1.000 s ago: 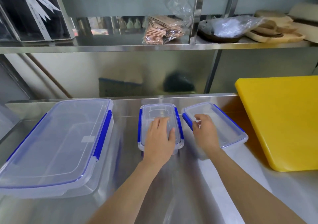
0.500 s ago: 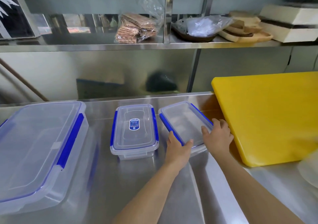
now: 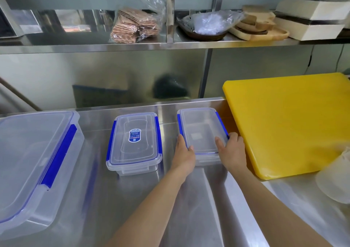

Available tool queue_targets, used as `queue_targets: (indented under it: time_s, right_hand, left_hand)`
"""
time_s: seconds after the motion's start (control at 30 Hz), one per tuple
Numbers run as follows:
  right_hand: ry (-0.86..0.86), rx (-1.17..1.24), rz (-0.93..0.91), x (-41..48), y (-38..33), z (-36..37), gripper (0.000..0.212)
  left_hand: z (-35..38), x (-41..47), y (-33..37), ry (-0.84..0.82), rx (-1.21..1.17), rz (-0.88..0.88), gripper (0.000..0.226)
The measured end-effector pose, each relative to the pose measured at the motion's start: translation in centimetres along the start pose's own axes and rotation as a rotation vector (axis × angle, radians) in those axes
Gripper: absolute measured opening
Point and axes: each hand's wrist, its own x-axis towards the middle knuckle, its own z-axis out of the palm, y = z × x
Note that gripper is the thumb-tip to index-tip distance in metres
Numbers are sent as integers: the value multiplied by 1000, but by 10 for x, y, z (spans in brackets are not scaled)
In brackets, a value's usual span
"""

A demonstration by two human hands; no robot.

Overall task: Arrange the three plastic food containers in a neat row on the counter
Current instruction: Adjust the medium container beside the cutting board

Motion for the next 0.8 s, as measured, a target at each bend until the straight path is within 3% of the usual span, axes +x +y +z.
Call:
queue_targets:
  time_s: [0.3, 0.43, 0.63, 0.8]
  right_hand:
    - [74, -211, -74, -2, -10, -8, 50]
    - [91, -70, -187, -18, -54, -18, 49]
    - [-319, 315, -306, -85, -131, -5, 33]
    - [-657, 425, -334, -158, -179, 28, 45]
  left_hand:
    - [-21, -11, 13, 60, 197, 106, 55]
    - [-62, -30, 40, 126, 272, 211, 43]
    - [-171, -62, 44, 371, 367, 261, 34]
    - [-270, -89, 9, 663, 448, 161, 36]
